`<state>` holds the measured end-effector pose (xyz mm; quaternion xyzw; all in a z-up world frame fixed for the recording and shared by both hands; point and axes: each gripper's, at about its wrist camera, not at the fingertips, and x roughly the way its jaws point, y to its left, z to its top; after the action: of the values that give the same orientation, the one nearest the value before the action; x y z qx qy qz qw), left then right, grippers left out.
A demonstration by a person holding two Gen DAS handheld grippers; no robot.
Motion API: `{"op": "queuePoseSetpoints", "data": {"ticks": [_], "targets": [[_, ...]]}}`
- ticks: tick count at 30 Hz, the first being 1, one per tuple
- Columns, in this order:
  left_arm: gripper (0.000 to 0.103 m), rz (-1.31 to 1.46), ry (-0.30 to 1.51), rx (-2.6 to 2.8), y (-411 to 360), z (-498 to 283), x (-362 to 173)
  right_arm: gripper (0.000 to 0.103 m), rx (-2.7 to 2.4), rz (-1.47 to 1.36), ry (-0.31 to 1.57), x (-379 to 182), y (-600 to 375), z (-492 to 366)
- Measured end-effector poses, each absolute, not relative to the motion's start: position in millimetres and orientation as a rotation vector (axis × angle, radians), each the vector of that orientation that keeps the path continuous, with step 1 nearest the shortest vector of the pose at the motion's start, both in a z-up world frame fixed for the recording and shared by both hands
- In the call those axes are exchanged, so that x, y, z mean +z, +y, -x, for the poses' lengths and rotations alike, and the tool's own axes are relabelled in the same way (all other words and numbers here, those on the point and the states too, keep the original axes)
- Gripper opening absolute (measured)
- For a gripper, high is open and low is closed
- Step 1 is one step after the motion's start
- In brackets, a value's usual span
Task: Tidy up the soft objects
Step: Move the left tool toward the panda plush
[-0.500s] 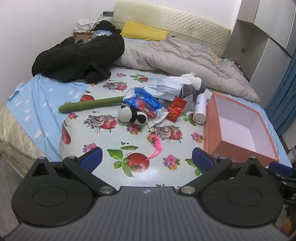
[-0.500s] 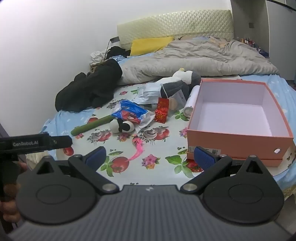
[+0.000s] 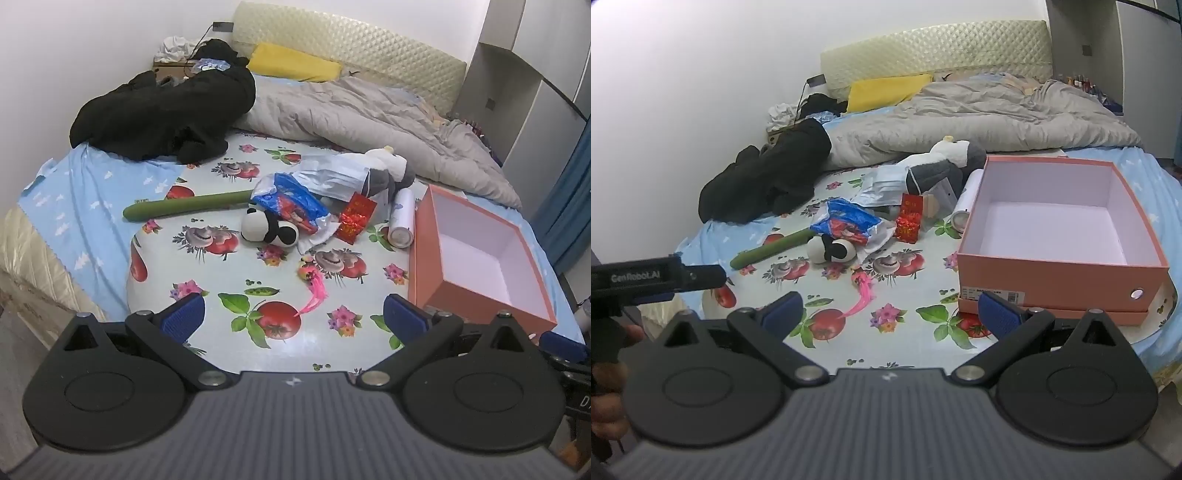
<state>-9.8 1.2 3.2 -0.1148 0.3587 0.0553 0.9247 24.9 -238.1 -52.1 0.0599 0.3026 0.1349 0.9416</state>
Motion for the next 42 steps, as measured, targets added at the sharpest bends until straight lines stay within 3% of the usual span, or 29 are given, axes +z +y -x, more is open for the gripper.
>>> {"op": "queuePoseSetpoints", "data": {"ticks": [42], "targets": [[0.103, 0.240, 0.753, 0.067, -4.0, 10.4, -1.1, 0.103, 0.307, -0.121, 0.634, -51.8, -239.2, -17.7]]}}
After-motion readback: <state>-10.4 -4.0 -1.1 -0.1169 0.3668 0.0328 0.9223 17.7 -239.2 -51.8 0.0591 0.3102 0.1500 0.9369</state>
